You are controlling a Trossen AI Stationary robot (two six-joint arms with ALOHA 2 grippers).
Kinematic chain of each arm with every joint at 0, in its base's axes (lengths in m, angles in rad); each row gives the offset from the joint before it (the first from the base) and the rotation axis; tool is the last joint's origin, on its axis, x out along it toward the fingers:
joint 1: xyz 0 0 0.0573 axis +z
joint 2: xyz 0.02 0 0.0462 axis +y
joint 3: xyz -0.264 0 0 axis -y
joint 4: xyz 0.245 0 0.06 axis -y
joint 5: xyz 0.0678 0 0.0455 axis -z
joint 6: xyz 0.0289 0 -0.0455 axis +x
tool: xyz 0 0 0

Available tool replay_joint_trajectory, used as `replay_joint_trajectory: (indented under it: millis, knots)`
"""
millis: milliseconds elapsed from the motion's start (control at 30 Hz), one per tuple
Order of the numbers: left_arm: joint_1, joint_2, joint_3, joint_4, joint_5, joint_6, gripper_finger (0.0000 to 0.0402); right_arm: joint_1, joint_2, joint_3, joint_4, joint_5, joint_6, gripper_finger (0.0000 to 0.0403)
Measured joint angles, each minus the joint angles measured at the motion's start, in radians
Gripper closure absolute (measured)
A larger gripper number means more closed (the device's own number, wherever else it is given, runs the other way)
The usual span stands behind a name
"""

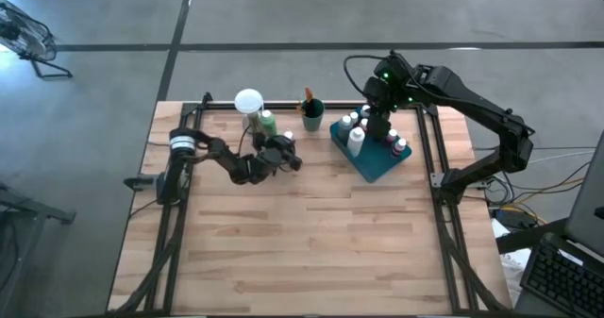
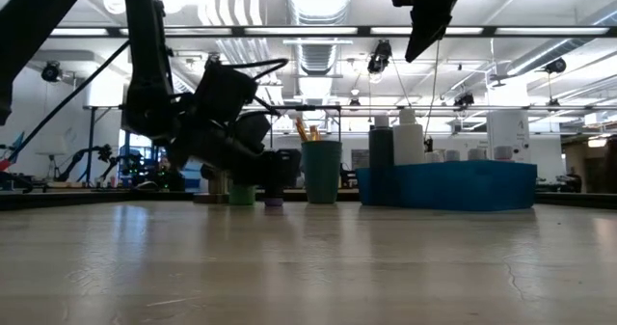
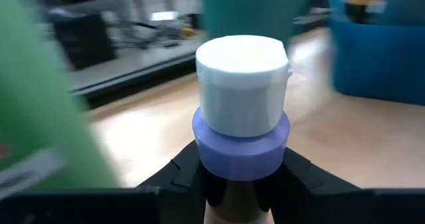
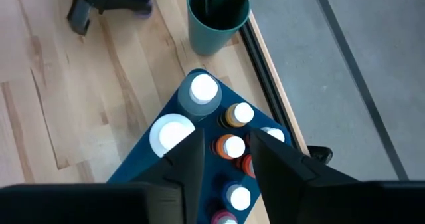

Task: Pick & Place Paint Supplies
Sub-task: Put the purple paint bottle into the blue bin

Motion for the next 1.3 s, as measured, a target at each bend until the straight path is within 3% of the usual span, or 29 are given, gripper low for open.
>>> replay_joint_trajectory:
  millis: [167,367,567,867,1167,1300]
  knots:
    - [-0.019,-0.035,-0.001,-0.016,0.212,0.018,0.0285,0.002,0.000,0.000,0.001,-0.026,0.005,0.0293]
    - [-0.028,-0.114,-0.001,-0.077,0.525,0.018,0.0286,0.016,0.000,-0.012,0.014,-0.239,0.027,0.0287]
    - [-0.028,-0.243,0.043,-0.302,0.732,-0.005,0.0286,0.114,0.014,-0.036,0.044,-0.240,0.035,0.0278]
    - [-0.044,-0.362,0.247,-0.770,0.802,0.074,0.0287,0.240,0.108,-0.036,0.096,-0.239,0.035,0.0259]
    - [-0.083,-0.367,0.347,-0.858,0.814,0.213,0.0287,0.284,0.157,-0.037,0.145,-0.252,0.049,0.0227]
    - [-0.082,-0.367,0.359,-0.862,0.812,0.251,0.0288,0.293,0.162,-0.037,0.186,-0.321,0.053,0.0213]
